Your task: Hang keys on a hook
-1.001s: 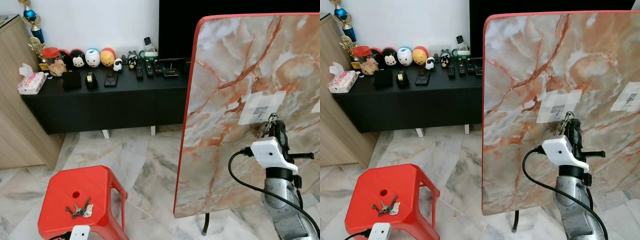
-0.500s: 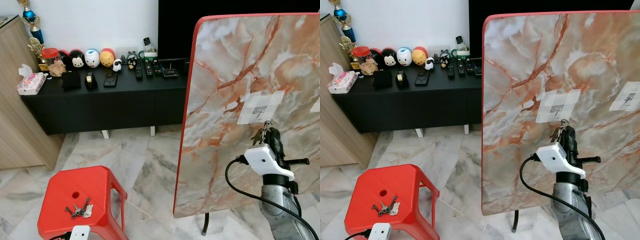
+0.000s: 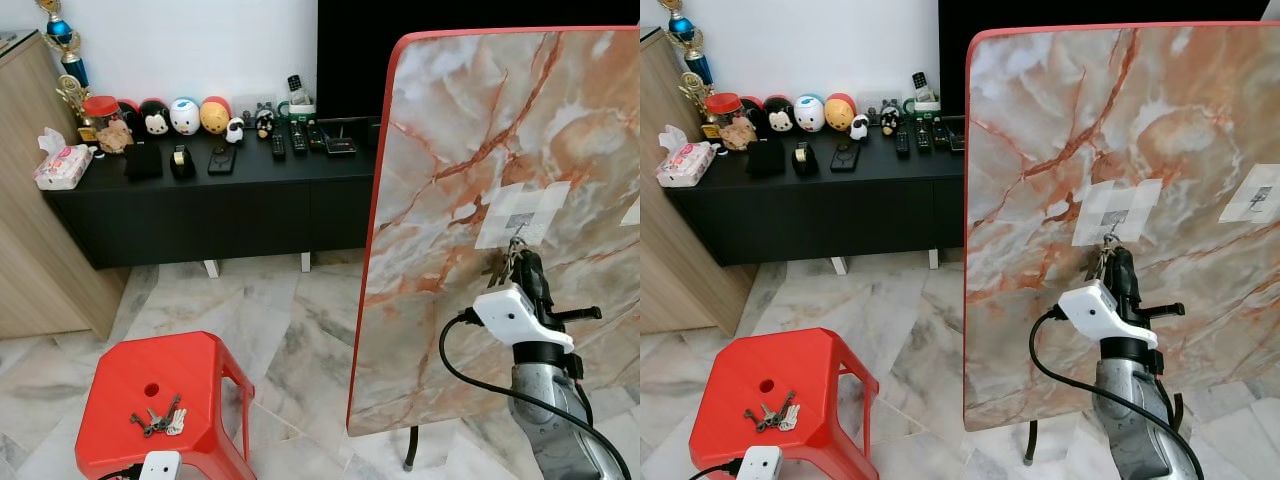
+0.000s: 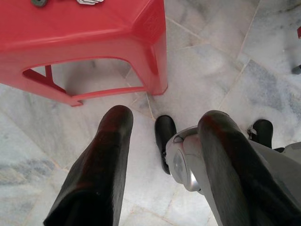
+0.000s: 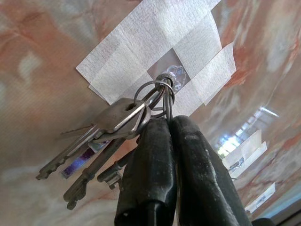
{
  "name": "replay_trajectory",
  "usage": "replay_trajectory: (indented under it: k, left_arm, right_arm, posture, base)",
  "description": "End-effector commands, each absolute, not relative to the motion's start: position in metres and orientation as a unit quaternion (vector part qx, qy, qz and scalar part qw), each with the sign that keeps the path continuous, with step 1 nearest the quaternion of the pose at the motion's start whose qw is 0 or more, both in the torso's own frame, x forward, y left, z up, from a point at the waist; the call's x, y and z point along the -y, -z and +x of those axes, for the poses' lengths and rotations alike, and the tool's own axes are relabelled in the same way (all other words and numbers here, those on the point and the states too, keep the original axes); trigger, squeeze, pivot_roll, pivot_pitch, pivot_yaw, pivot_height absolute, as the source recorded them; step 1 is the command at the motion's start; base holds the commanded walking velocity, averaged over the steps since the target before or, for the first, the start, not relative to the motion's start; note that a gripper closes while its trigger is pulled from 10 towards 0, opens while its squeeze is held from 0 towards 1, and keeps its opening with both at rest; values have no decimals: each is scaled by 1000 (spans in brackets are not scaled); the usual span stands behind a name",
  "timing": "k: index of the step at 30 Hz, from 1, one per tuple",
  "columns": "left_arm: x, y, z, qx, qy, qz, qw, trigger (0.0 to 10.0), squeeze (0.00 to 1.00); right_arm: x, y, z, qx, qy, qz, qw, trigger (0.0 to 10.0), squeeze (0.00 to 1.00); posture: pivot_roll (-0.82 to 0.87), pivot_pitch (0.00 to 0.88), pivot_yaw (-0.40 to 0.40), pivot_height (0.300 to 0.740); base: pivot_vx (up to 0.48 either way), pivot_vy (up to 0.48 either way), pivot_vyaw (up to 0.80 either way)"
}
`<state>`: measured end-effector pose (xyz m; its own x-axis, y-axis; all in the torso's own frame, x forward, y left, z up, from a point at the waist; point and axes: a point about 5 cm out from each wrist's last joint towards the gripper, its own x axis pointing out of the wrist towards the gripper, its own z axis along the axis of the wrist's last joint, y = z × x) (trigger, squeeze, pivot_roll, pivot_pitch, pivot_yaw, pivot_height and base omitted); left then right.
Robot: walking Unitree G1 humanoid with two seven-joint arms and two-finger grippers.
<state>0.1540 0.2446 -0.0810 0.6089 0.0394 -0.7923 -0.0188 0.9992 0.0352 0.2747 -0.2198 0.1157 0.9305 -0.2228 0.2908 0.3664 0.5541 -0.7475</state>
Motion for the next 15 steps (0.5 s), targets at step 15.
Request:
replay_trajectory:
  k: [15]
  left_arm:
    - [-244,84,148,-454,-13,15,891,10000,0]
  right_arm:
    - [230,-113,282,49,206,-408,888,10000,0]
  posture:
    - [50,0,-49,740]
  base:
    - [0,0,0]
